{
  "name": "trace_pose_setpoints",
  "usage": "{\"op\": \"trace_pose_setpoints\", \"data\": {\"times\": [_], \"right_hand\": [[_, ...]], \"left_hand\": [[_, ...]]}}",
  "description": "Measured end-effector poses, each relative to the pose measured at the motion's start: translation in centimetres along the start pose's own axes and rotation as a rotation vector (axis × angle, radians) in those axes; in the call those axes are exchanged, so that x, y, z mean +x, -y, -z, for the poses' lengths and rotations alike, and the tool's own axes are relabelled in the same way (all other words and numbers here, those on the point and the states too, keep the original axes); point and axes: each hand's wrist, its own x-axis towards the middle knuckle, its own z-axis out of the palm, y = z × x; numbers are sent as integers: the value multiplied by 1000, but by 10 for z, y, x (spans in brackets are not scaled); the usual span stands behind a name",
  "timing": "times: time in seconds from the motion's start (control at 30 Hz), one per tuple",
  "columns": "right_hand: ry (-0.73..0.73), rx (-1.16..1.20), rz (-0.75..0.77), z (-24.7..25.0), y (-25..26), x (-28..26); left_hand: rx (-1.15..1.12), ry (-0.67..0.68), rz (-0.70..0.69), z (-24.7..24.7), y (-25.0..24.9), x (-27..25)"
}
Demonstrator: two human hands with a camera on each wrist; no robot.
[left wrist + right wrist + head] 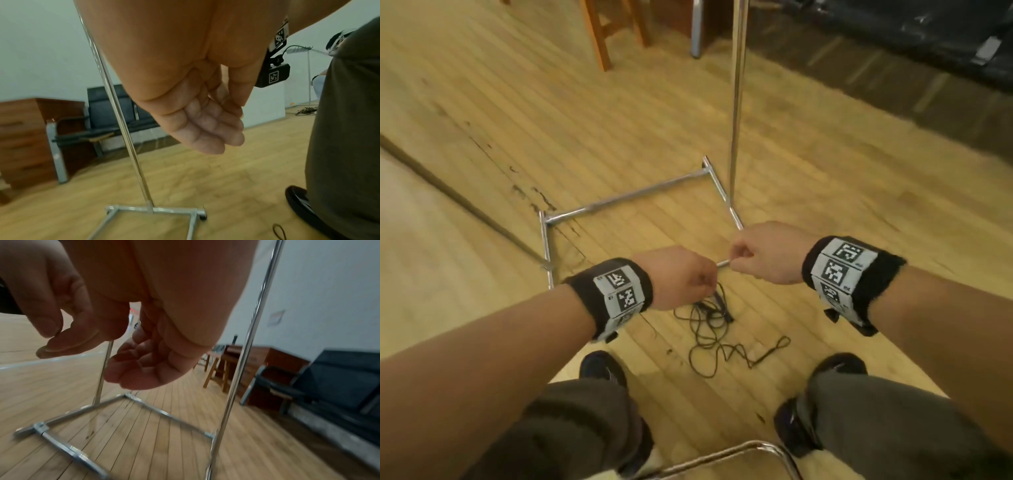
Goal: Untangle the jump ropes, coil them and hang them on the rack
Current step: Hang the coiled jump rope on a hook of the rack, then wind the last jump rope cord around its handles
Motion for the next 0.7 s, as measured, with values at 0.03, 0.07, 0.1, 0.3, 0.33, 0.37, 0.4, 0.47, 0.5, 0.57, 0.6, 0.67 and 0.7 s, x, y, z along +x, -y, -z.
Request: {"op": "trace_pose_setpoints", "data": {"times": [0.03, 0.07, 0.1, 0.3, 0.33, 0.37, 0.4, 0.47, 0.5, 0.57, 0.6, 0.67, 0.7], "right_hand": [[34, 19, -3, -19, -14, 19], [57, 34, -12, -31, -23, 31], [76, 67, -18, -44, -33, 48], [221, 158, -62, -131, -73, 130], [238, 169, -65, -144, -78, 138], [265, 185, -70, -160, -83, 147], [282, 202, -72, -173, -88, 152], [321, 239, -82, -198, -97, 163], [329, 254, -83, -207, -101, 167], [339, 264, -90, -223, -107, 174], [342, 266, -97, -229, -110, 176], [342, 278, -110, -238, -112, 179], [340, 284, -112, -242, -113, 179]], "left_hand": [[-7, 32, -6, -13, 12, 22], [-1, 48, -10, -24, 23, 39], [-5, 73, -19, -35, 35, 60], [84, 244, 23, -121, 100, 167], [109, 278, 35, -135, 109, 183], [130, 319, 52, -153, 118, 199], [147, 336, 70, -167, 125, 210], [163, 314, 113, -194, 139, 232], [164, 270, 133, -204, 146, 240], [174, 194, 161, -226, 158, 253], [184, 175, 167, -236, 164, 258], [185, 166, 170, -255, 171, 265], [187, 167, 172, -264, 172, 267]]}}
